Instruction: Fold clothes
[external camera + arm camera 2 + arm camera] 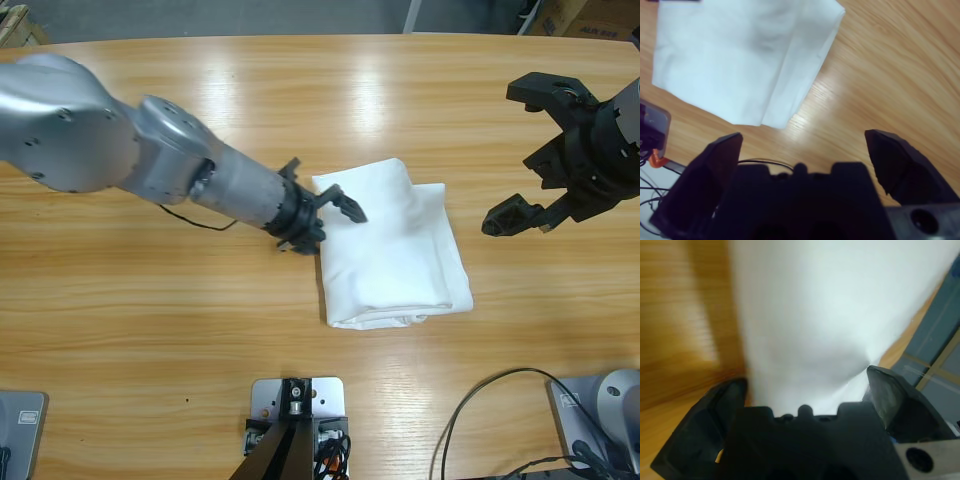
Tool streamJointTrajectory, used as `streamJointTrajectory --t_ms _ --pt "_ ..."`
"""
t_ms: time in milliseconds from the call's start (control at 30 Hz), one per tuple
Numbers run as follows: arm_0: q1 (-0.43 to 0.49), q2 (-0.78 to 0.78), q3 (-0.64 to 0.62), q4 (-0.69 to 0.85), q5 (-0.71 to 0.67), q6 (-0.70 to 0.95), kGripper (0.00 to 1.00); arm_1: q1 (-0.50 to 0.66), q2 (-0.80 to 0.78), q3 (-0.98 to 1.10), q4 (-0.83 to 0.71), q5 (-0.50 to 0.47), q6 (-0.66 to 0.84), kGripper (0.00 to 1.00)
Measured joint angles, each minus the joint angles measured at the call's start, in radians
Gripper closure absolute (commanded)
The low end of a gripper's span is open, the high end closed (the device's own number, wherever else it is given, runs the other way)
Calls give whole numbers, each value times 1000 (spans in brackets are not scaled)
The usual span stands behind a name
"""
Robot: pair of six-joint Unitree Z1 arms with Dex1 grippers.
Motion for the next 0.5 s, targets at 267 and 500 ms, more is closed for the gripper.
streamJointTrajectory --t_ms 267,500 --pt "-32 32 -38 -75 -55 -4 860 0 -2 0 0 0 0 0" --pt "-44 52 -41 -85 -77 44 1000 0 -2 0 0 0 0 0"
